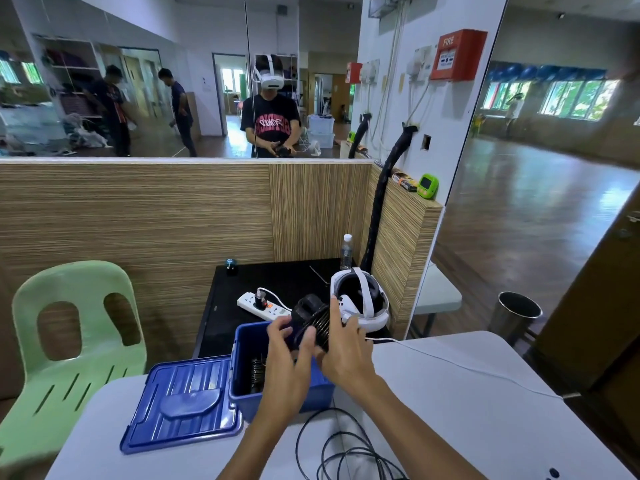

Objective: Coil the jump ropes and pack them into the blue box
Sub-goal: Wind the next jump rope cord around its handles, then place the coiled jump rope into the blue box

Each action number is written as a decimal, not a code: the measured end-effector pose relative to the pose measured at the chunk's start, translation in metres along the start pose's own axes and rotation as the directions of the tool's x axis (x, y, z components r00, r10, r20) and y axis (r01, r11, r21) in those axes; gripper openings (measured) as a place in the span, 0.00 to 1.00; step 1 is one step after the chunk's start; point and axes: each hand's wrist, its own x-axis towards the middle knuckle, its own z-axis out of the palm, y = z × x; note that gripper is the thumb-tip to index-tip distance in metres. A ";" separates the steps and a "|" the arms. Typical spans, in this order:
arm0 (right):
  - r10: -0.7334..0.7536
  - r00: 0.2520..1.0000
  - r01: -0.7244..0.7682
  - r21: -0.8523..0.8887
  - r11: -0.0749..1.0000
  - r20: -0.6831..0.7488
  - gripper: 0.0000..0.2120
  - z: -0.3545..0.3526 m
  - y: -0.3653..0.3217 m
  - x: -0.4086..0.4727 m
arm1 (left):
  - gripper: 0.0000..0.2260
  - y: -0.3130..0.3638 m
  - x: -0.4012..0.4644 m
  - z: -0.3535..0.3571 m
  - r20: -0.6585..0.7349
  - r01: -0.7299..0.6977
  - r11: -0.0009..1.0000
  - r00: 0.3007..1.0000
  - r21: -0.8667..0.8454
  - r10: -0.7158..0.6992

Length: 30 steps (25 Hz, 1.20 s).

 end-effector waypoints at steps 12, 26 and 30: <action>-0.247 0.967 0.256 0.250 0.934 -0.066 0.41 0.052 -0.016 -0.010 | 0.07 -0.031 0.046 -0.024 0.096 0.084 0.996 0.992 -0.020 -0.082; -0.030 0.982 0.040 -0.052 0.998 0.184 0.37 0.134 0.010 0.096 | 0.30 -0.188 0.120 -0.051 0.139 -0.144 0.408 0.989 0.902 0.041; 0.002 0.959 0.042 -0.150 0.988 0.283 0.39 0.159 0.014 0.116 | 0.29 -0.206 0.129 -0.048 0.173 -0.169 0.361 0.985 0.917 0.024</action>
